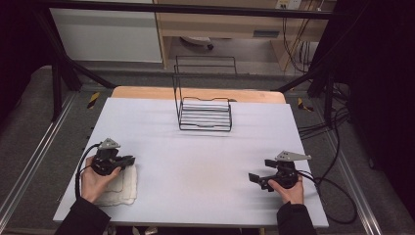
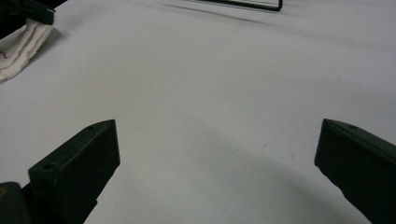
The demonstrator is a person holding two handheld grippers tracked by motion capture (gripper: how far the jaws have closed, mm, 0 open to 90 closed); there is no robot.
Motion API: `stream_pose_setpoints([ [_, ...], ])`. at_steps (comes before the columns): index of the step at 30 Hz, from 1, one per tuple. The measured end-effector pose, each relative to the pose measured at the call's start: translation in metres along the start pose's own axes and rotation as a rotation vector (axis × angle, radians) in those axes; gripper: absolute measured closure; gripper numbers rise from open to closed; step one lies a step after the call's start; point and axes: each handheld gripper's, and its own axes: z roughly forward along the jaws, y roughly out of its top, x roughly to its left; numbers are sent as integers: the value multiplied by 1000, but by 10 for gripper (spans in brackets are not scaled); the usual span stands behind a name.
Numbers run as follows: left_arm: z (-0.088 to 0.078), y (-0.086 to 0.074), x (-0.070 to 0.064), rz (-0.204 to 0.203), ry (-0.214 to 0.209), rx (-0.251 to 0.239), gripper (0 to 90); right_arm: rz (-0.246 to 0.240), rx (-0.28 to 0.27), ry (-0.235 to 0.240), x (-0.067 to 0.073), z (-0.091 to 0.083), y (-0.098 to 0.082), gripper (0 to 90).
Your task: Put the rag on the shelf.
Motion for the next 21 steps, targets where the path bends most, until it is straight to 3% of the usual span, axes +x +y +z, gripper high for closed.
stream_pose_setpoints([
  [21,-4,18,-21,17,-71,-92,820,-2,-1,0,-1,0,0,6],
])
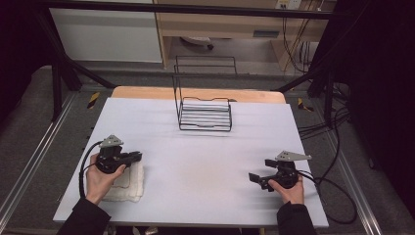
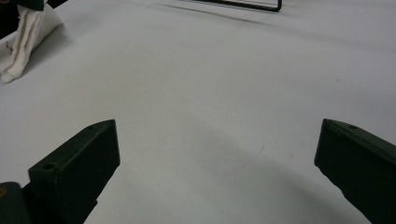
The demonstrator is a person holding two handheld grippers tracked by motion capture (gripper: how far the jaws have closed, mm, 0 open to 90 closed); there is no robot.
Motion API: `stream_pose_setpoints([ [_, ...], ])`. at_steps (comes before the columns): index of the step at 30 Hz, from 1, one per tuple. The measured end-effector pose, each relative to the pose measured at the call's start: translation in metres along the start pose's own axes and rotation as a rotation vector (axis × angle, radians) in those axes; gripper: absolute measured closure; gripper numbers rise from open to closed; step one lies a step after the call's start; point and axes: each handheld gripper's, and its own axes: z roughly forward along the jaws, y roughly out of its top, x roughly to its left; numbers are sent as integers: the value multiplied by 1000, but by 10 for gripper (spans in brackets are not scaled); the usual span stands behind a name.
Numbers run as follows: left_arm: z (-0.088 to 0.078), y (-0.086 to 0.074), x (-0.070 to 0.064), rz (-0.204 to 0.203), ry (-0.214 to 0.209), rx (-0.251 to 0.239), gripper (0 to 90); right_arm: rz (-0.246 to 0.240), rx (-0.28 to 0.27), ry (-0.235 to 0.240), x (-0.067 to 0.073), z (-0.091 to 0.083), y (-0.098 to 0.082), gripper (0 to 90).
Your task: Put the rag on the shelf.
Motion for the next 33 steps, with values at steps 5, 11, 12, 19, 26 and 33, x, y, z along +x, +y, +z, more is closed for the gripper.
stream_pose_setpoints([
  [5,6,6,-9,20,-6,-6,820,0,-1,-2,0,0,0,6],
  [11,18,13,-24,47,-18,-10,820,-3,-1,-6,0,0,0,6],
  [12,21,15,-27,48,-27,-10,820,-3,0,-7,0,0,0,6],
  [19,39,25,-48,88,-46,-5,820,-8,3,-12,0,0,0,6],
  [26,56,35,-65,97,-68,-3,820,-8,1,-11,0,0,0,6],
  [33,76,44,-88,113,-98,4,820,-8,0,-10,0,0,0,6],
])
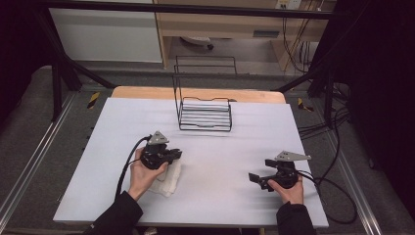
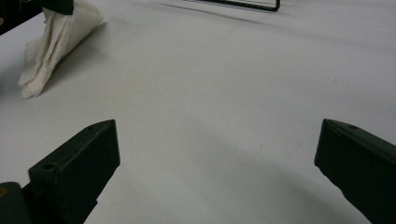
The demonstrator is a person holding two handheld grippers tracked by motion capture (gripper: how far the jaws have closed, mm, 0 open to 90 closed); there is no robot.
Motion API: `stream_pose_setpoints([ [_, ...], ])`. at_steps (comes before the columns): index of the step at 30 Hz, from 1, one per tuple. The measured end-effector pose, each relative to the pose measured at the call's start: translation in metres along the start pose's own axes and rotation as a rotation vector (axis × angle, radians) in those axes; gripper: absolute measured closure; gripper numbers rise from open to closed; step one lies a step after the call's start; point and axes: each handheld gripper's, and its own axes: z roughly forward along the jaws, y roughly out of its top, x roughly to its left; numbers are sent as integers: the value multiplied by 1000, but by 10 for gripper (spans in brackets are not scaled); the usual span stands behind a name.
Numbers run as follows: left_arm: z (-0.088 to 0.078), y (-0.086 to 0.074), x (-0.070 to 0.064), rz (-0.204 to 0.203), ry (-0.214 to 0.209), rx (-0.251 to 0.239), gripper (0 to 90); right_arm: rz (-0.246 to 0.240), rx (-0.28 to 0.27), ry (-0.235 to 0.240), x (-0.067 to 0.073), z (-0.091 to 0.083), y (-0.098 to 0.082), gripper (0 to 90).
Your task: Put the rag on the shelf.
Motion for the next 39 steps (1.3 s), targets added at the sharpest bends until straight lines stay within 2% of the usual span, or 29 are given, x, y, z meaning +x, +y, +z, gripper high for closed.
stream_pose_setpoints([
  [6,20,8,-16,5,-30,0,820,-1,0,1,0,0,0,6],
  [12,41,14,-28,20,-40,20,818,-1,-1,1,0,0,0,6],
  [17,54,13,-29,24,-41,47,813,-2,0,2,0,0,0,6],
  [20,55,13,-24,3,-62,54,785,2,2,1,0,0,0,6],
  [24,39,20,-18,9,-53,40,606,0,2,2,0,0,0,6],
  [25,33,22,-15,10,-56,36,522,-1,1,1,0,0,0,6],
  [26,26,23,-13,16,-55,34,522,-1,1,1,0,0,0,6],
  [29,5,22,-4,48,-19,31,427,0,0,0,1,0,0,6],
  [31,-7,16,2,51,-2,48,363,1,0,-1,0,0,0,6],
  [35,-24,-6,16,49,34,82,284,6,-3,-2,1,0,0,6],
  [37,-31,-17,22,38,57,106,261,2,-2,-3,1,1,0,6],
  [39,-38,-29,29,11,64,112,243,7,0,0,2,2,0,6],
])
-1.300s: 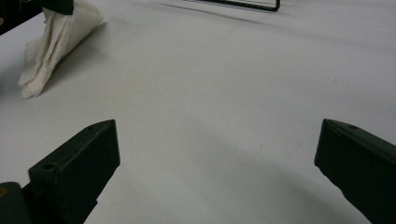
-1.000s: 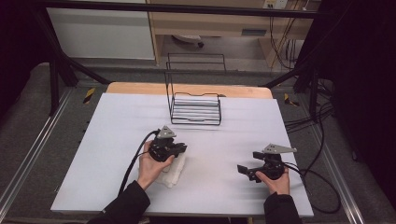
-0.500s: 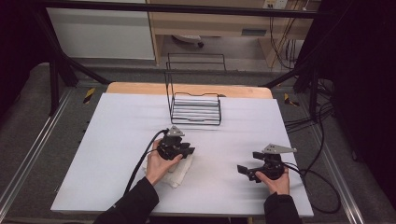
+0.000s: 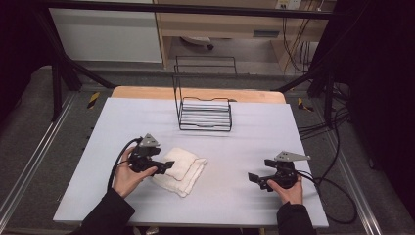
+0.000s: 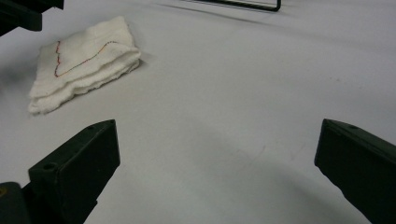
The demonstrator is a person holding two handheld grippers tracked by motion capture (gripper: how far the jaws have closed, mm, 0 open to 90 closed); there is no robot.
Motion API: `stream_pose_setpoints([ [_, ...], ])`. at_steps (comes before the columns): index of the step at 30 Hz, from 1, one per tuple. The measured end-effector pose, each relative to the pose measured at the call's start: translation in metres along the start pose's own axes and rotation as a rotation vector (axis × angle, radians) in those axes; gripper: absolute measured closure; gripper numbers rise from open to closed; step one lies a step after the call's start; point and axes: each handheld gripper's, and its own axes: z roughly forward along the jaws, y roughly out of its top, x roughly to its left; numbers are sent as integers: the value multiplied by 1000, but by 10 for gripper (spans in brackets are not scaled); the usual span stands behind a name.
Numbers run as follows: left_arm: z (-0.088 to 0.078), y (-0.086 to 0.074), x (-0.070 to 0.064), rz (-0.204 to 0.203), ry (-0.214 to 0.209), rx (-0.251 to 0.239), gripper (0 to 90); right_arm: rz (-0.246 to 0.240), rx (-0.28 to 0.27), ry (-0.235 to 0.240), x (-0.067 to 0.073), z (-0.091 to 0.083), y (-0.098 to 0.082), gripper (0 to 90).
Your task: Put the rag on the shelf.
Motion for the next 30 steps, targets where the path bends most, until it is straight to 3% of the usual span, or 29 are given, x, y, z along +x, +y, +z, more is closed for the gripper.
stream_pose_setpoints([
  [5,-3,-29,12,-64,-8,33,317,-19,3,-1,7,4,3,6],
  [8,-1,-39,15,-97,-37,58,394,-22,2,-7,13,8,7,6],
  [17,2,-45,10,-134,-96,61,640,-47,24,-21,38,30,19,6],
  [19,0,-45,9,-133,-89,68,726,-64,40,-22,48,42,23,8],
  [22,-2,-45,6,-171,-99,78,780,-77,52,-20,54,51,27,13],
  [30,-14,-52,-8,-170,-104,78,820,-94,80,27,79,90,42,49],
])
